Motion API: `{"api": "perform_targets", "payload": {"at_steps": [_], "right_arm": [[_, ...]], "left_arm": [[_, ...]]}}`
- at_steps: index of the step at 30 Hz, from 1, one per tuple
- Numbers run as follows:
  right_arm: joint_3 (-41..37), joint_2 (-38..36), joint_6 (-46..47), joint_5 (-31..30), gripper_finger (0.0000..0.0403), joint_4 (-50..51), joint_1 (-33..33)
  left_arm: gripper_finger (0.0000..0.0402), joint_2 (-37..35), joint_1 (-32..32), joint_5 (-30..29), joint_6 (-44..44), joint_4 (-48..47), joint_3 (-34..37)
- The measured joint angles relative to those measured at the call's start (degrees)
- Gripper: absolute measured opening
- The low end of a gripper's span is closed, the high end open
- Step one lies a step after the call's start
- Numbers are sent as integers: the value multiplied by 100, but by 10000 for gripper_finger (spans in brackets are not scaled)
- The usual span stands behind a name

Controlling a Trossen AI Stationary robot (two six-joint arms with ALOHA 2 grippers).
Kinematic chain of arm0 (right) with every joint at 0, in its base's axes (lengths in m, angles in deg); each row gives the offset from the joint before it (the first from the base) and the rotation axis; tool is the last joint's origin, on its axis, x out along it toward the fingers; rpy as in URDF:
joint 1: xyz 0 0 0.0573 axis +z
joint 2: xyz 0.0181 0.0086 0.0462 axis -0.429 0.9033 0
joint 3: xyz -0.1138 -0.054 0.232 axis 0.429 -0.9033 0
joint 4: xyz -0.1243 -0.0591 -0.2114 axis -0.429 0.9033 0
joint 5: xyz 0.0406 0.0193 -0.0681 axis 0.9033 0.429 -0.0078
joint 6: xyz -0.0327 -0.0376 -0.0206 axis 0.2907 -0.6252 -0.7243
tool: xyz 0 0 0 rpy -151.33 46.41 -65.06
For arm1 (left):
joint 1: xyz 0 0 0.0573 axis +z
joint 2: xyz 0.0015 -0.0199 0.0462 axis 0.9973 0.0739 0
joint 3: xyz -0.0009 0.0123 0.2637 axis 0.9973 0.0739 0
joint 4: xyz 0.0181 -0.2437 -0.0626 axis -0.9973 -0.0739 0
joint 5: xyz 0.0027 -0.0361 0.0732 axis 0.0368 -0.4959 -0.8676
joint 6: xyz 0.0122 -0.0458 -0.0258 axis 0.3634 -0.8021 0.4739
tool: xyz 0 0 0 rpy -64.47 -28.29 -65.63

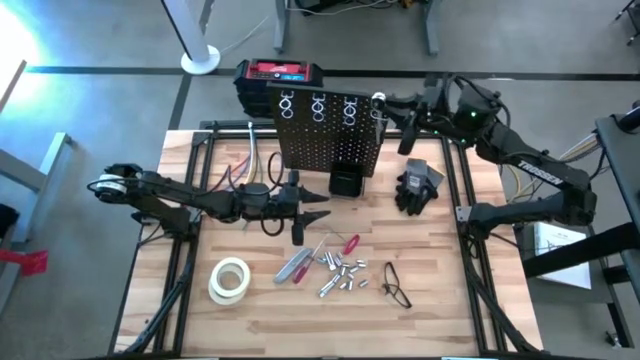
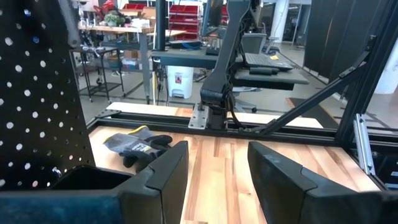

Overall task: Hang tools onto peg board
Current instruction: Hang the ratchet wrench on the peg board

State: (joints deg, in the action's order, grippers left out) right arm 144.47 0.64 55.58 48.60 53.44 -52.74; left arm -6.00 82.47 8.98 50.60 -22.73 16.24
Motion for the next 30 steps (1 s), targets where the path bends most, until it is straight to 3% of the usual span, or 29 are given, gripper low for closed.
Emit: {"api": "perform_targets", "payload": {"at_steps": [9, 22, 30], "right_arm": [[-716, -555, 104, -32, 37, -354, -82], [-1007, -574, 181, -57, 41, -544, -85], [-900, -588, 208, -66, 107, -565, -85]], "left_arm": [[157, 2, -4, 0, -115, -18, 116], [157, 2, -4, -42, -245, 43, 85], [157, 2, -8, -42, -260, 33, 84]]}}
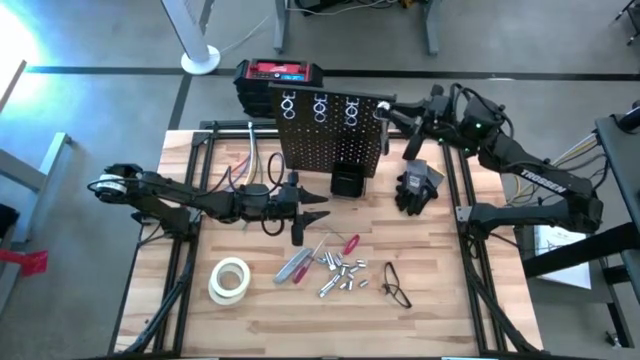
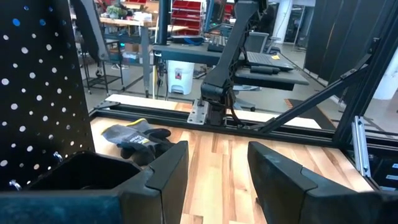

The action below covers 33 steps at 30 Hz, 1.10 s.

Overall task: Hang tools onto peg board
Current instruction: Hang the ratchet wrench on the peg board, then hang the red screwdriver on the peg board

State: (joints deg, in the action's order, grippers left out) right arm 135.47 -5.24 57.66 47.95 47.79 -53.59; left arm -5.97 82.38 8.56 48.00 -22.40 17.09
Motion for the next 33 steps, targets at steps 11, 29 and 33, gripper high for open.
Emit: {"api": "perform_targets", "payload": {"at_steps": [11, 29, 33], "right_arm": [[130, -287, 61, 2, 154, -62, 4], [-225, -1307, 356, 660, 111, 10, 535], [-733, -1566, 446, 647, 96, -46, 917]], "left_arm": [[157, 0, 0, 0, -15, 0, 1], [157, -513, -7, -781, 53, 31, 402], [157, -1090, -4, -1297, 102, 34, 851]]}}
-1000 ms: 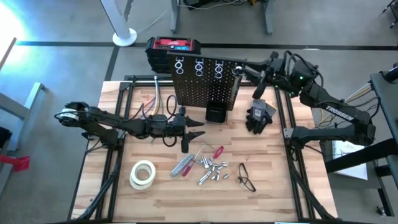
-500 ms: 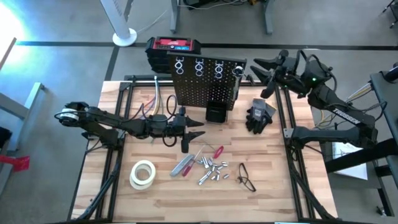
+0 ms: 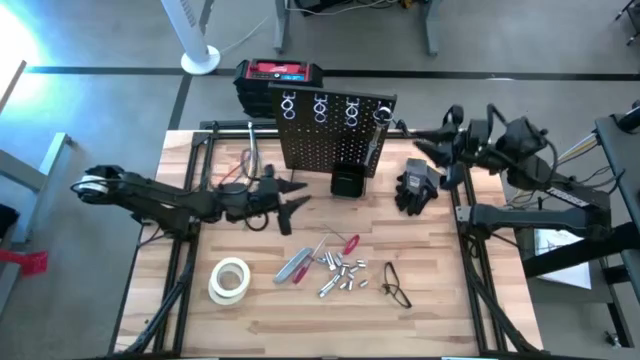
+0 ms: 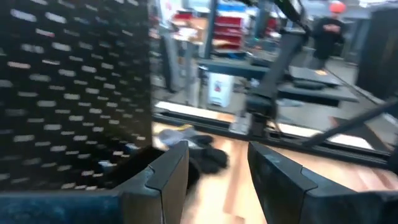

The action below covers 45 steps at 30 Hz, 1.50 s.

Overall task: Hang tools onto peg board
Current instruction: Hang the red screwdriver on the peg board

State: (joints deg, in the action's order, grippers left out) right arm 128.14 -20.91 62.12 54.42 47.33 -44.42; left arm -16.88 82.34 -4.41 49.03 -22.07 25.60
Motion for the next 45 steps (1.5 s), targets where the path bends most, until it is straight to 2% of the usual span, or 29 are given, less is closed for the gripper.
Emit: {"api": "perform_targets", "payload": {"at_steps": [4, 9, 12, 18, 24, 31, 37, 41, 45], "right_arm": [[-728, -216, 26, -29, 80, -612, 524], [-1765, -326, 214, -235, 61, -1632, 1057], [-2228, -291, 371, -533, 50, -1888, 1198], [-2877, -117, 796, -648, 39, -2015, 1346], [-3247, -24, 917, -920, 40, -2188, 1581], [-3655, -80, 711, -2205, 43, -2271, 1727], [-3917, -79, 723, -3948, 59, -2235, 1724], [-3951, -79, 817, -4094, 67, -2242, 1715], [-3951, -72, 551, -4096, 68, -2240, 1711]], "left_arm": [[157, -627, 25, -565, 164, -1, 563], [157, -1172, 296, -423, 403, -50, 1134], [157, -1326, 651, -394, 402, -54, 1303], [157, -1295, 1654, 527, 204, -118, 1336], [161, -1262, 2520, 748, -155, -321, 1340], [217, -1264, 2720, 937, 82, -500, 1338], [286, -1170, 2778, 1026, 205, -738, 1338], [319, -997, 2916, 1107, 287, -735, 1338], [330, -847, 3113, 1146, 580, -733, 1338]]}}
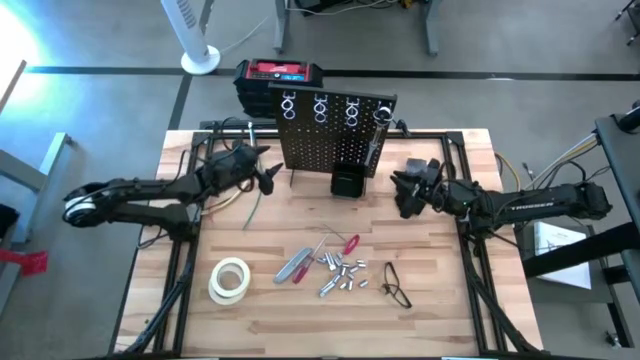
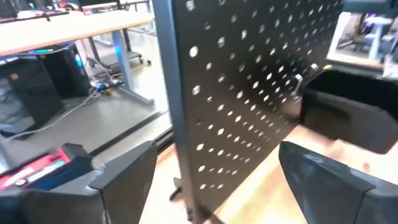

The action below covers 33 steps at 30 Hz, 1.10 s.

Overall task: Hang tools onto peg board
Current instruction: Hang the red screwdriver on the peg board

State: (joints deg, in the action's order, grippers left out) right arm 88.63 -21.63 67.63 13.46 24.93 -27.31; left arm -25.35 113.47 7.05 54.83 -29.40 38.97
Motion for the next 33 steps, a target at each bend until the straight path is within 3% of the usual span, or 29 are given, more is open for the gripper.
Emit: {"api": "perform_targets", "payload": {"at_steps": [5, 10, 15, 19, 22, 28, 33], "right_arm": [[0, 38, -972, -26, 57, 3, -18], [0, 68, -694, -257, 44, 2, -310], [0, 68, -632, 206, 50, -111, -841], [61, 132, -602, 1057, 70, -125, -1401], [139, 320, -571, 1370, 93, -107, -1812], [349, 832, -593, 1694, 145, 11, -2361], [462, 1068, -553, 1734, 168, 143, -2376]], "left_arm": [[331, 228, 412, 521, 209, 210, -2], [331, 563, 897, 1453, 260, 268, -109], [331, 1039, 1130, 1589, 555, 287, -439], [331, 1432, 1143, 1838, 612, 273, -750], [331, 1718, 1134, 2238, 625, 127, -999], [331, 2073, 1075, 2547, 519, -344, -1319], [331, 2046, 943, 2635, 487, -465, -1223]]}}
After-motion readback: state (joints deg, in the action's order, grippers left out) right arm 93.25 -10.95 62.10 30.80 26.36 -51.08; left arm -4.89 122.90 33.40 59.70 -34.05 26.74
